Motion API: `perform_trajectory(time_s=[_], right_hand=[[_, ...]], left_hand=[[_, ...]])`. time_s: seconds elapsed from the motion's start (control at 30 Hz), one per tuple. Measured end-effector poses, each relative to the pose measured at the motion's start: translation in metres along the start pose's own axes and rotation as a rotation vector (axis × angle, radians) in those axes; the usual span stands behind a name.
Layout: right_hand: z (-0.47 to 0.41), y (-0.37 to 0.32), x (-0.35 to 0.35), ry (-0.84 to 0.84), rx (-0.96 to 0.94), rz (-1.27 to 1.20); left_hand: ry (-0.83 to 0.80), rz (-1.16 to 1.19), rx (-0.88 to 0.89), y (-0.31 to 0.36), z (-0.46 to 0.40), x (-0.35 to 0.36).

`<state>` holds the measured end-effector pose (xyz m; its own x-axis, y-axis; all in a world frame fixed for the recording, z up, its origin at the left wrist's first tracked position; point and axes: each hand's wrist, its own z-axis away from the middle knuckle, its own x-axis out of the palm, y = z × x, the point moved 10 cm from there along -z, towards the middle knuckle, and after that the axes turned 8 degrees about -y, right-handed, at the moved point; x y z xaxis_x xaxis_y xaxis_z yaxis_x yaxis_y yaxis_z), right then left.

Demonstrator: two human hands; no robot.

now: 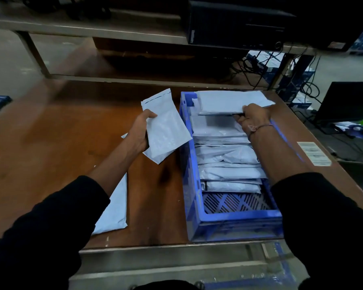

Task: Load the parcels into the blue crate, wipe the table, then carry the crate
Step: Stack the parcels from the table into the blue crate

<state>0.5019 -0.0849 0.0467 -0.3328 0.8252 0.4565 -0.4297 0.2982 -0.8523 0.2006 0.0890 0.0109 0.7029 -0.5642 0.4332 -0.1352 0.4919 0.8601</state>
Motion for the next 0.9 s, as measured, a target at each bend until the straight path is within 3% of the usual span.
perform_trajectory(time_s=[0.17,0.67,0.9], right_hand=[[-0.027,0.033,-0.014,0.061,0.073,0.094],[0.061,0.019,-0.045,-0.001,0.035,0.267],[0.101,0.053,-0.097,0.073,0.221,0.339]], left_hand=[[-0.003,-0.09,-0.006,0.008,0.009,0.004],[-0.013,-0.203,0.04,0.015,0.0,0.015],[-0.045,-0.267,0.015,0.012,-0.003,0.025]])
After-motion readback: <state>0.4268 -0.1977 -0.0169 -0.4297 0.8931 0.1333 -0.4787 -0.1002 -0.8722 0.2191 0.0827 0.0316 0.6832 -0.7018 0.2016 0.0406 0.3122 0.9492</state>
